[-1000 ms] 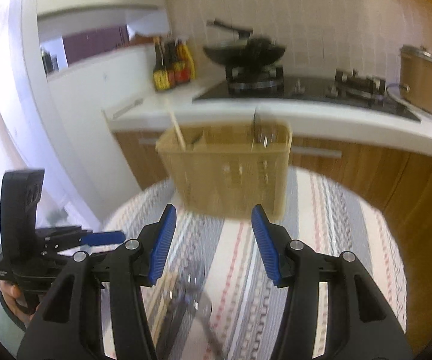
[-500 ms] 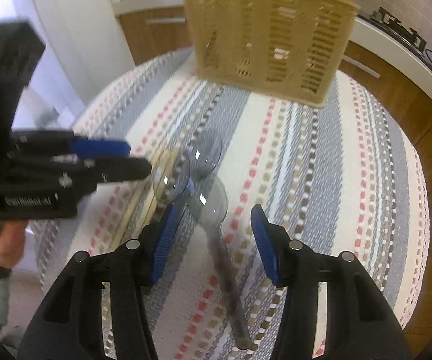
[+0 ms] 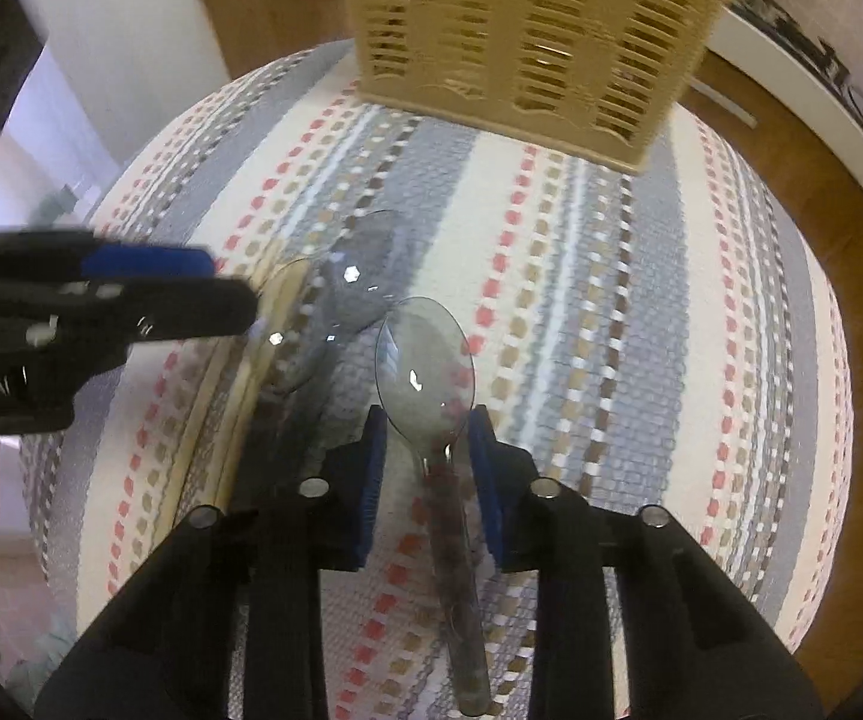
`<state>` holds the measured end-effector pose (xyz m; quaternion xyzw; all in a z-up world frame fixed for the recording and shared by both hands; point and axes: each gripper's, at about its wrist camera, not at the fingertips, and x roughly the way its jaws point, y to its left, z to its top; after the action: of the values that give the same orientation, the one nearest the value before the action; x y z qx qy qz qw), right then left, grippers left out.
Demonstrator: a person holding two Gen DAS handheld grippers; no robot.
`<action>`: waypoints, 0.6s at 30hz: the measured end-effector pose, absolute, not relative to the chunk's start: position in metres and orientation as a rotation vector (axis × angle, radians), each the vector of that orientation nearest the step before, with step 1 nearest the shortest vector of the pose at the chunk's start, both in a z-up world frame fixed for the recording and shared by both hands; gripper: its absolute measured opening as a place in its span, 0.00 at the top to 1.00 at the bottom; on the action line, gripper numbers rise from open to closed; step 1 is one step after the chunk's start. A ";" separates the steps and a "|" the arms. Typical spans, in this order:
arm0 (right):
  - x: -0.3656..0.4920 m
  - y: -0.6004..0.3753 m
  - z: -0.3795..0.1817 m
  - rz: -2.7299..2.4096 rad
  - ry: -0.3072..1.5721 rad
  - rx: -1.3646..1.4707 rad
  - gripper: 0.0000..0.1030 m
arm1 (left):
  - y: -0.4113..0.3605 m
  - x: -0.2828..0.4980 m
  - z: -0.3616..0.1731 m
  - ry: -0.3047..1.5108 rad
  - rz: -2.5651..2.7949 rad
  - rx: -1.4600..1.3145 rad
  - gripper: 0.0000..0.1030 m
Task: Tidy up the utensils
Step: 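Grasp another clear spoon with the right tool while the left tool returns to the chopsticks, then grasp another wooden chopstick with the left tool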
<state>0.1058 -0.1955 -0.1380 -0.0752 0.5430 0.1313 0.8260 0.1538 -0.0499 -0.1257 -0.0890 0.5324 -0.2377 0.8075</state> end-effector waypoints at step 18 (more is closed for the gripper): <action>0.119 -0.218 -0.138 0.240 1.182 -0.084 0.76 | -0.082 0.121 -0.140 1.040 -0.351 0.166 0.66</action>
<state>0.1193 -0.2182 -0.1381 -0.0394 0.5555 0.1128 0.8229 0.1208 -0.0819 -0.1400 0.0788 0.4937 -0.1664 0.8499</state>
